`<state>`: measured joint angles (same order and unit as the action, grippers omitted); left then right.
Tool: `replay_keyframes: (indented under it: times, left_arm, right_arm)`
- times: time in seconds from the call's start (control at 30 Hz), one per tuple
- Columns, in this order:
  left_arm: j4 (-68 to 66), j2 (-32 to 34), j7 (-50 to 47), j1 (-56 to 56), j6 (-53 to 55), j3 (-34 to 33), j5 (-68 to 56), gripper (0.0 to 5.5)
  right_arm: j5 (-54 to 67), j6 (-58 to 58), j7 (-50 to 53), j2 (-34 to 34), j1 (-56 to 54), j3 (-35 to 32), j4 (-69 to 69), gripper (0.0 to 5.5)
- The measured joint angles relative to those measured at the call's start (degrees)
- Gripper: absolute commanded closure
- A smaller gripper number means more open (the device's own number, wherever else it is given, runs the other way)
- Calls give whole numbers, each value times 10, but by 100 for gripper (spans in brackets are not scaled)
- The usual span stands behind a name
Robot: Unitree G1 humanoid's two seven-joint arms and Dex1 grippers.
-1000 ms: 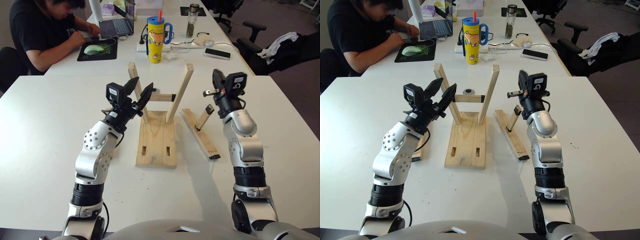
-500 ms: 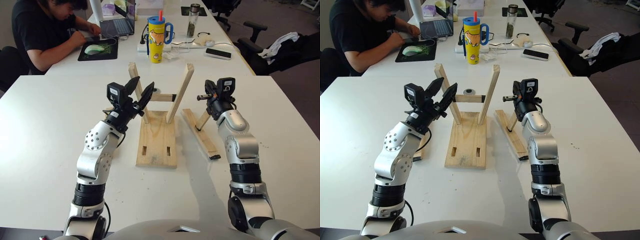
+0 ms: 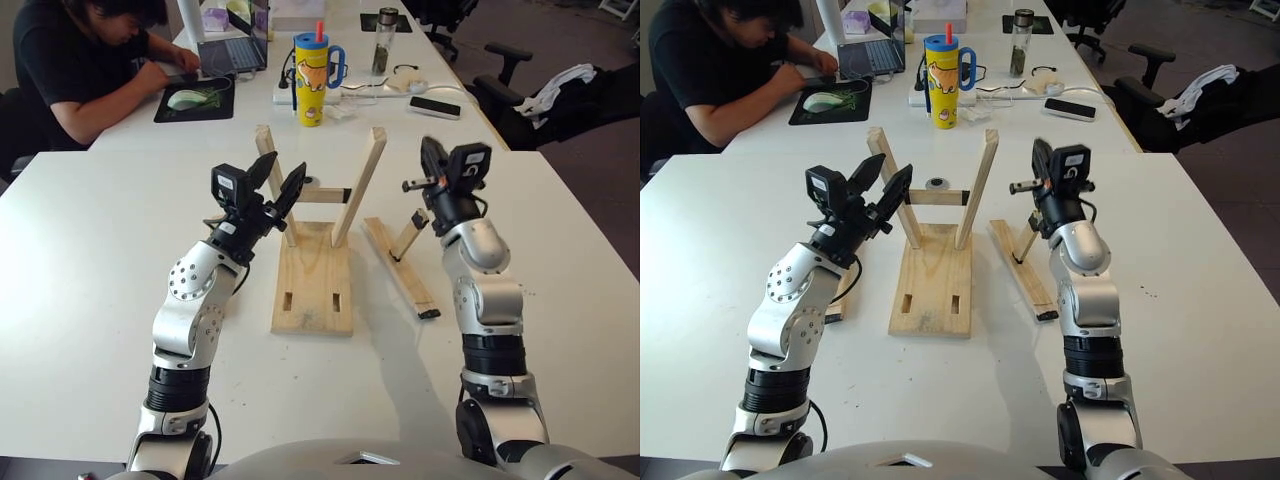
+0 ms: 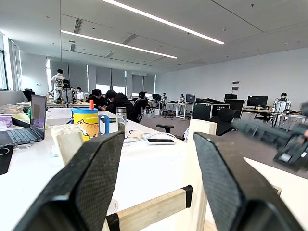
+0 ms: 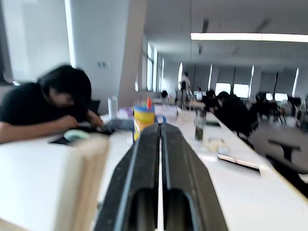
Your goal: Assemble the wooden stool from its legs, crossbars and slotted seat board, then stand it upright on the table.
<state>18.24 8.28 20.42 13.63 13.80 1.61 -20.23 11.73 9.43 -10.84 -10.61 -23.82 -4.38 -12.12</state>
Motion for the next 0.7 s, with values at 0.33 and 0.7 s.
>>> replay_keyframes:
  times: [0.33, 0.7]
  left_arm:
    - [4, 2, -12, -7, 3, -10, 2, 246]
    - [31, -1, 2, -45, 21, 10, -20, 96]
  right_arm:
    - [58, 157, -159, -133, 267, 69, -157, 495]
    - [42, 296, -119, -174, 264, 28, -102, 320]
